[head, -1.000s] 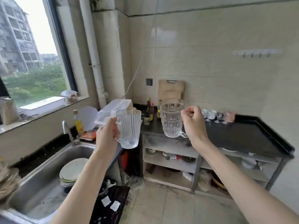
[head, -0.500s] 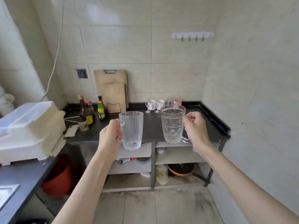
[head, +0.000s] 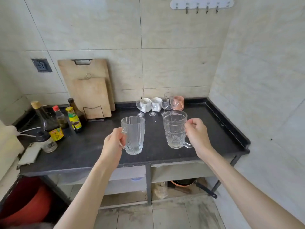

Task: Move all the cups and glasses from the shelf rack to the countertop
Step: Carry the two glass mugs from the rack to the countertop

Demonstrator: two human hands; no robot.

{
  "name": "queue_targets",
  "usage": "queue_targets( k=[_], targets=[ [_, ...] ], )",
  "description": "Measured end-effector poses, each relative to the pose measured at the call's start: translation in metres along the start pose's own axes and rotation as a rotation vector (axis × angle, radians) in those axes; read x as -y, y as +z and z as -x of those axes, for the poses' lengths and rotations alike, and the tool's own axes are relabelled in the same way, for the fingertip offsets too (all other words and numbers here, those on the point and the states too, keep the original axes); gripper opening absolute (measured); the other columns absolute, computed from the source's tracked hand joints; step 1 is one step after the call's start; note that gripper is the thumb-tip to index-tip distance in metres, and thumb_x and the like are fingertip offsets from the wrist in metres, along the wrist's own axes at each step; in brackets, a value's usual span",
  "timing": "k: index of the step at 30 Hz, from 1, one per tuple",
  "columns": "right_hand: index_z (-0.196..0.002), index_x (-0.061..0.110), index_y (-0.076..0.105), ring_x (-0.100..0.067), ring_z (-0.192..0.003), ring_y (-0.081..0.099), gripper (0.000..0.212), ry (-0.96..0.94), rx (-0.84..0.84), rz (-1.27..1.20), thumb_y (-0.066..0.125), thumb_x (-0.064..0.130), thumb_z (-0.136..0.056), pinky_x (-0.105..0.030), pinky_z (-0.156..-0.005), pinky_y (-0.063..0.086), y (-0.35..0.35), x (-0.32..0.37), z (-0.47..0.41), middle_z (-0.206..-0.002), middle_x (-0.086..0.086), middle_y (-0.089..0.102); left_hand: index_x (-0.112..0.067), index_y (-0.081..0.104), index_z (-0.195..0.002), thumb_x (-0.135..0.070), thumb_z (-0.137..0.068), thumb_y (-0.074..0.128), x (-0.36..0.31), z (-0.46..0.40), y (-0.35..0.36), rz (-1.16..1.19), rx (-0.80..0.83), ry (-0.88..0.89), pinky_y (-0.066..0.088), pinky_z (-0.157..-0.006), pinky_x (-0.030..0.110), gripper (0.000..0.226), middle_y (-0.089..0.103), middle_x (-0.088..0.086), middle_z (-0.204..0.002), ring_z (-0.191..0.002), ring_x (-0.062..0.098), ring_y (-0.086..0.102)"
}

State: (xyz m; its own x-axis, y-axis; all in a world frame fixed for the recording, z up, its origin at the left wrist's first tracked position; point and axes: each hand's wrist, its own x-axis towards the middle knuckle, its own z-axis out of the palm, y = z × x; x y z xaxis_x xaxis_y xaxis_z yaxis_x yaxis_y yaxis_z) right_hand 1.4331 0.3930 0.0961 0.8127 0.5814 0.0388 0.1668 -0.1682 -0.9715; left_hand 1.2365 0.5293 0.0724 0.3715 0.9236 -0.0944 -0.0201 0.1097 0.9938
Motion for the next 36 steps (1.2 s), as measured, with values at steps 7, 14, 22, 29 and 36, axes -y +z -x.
queue_targets(
  k=[7, 14, 22, 29, 36],
  targets=[
    [-0.099, 0.017, 0.048, -0.010, -0.076, 0.051, 0.013, 0.127, 0.138, 0.020, 0.047, 0.017, -0.086, -0.025, -0.062, 0.038, 0.045, -0.047, -0.135, -0.087, 0.003, 0.052, -0.012, 0.043, -0.069, -0.023, -0.086, 0.039, 0.042, -0.118, 0.044, -0.100, -0.036, -0.124, 0.030, -0.071, 0.033, 0.021, 0.036, 0.004, -0.065, -0.068, 0.020, 0.032],
    [-0.124, 0.016, 0.042, -0.011, -0.075, 0.053, 0.035, 0.265, 0.372, 0.085, 0.042, 0.016, -0.088, -0.024, -0.063, 0.039, 0.089, -0.089, -0.258, -0.078, 0.000, 0.056, -0.013, 0.049, -0.068, -0.032, -0.079, 0.050, 0.081, -0.221, 0.088, -0.063, -0.078, -0.324, 0.037, -0.070, 0.023, 0.022, 0.049, 0.000, -0.071, -0.067, 0.013, 0.045],
    [-0.131, 0.017, 0.043, -0.009, -0.079, 0.058, 0.040, 0.344, 0.526, 0.164, 0.040, 0.018, -0.091, -0.025, -0.067, 0.041, 0.131, -0.134, -0.338, -0.071, 0.003, 0.064, -0.012, 0.051, -0.080, -0.029, -0.062, 0.048, 0.118, -0.297, 0.104, -0.030, -0.082, -0.486, 0.043, -0.083, 0.029, 0.025, 0.060, 0.000, -0.086, -0.087, 0.019, 0.054],
    [-0.128, 0.024, 0.047, 0.002, -0.088, 0.056, 0.051, 0.525, 0.493, 0.084, 0.055, 0.012, -0.079, -0.029, -0.085, 0.037, 0.168, -0.165, -0.371, -0.073, 0.019, 0.064, -0.007, 0.057, -0.084, -0.014, -0.080, 0.042, 0.147, -0.348, 0.109, -0.044, -0.013, -0.454, 0.044, -0.079, 0.022, 0.017, 0.057, 0.006, -0.085, -0.084, 0.016, 0.053],
    [-0.136, 0.026, 0.038, -0.005, -0.097, 0.053, 0.066, 0.624, 0.545, 0.061, 0.061, 0.014, -0.076, -0.035, -0.100, 0.034, 0.197, -0.180, -0.391, -0.094, 0.018, 0.060, 0.001, 0.055, -0.081, -0.029, -0.065, 0.049, 0.169, -0.380, 0.103, 0.026, 0.021, -0.506, 0.041, -0.095, 0.024, 0.035, 0.056, 0.013, -0.094, -0.095, 0.015, 0.054]
  ],
)
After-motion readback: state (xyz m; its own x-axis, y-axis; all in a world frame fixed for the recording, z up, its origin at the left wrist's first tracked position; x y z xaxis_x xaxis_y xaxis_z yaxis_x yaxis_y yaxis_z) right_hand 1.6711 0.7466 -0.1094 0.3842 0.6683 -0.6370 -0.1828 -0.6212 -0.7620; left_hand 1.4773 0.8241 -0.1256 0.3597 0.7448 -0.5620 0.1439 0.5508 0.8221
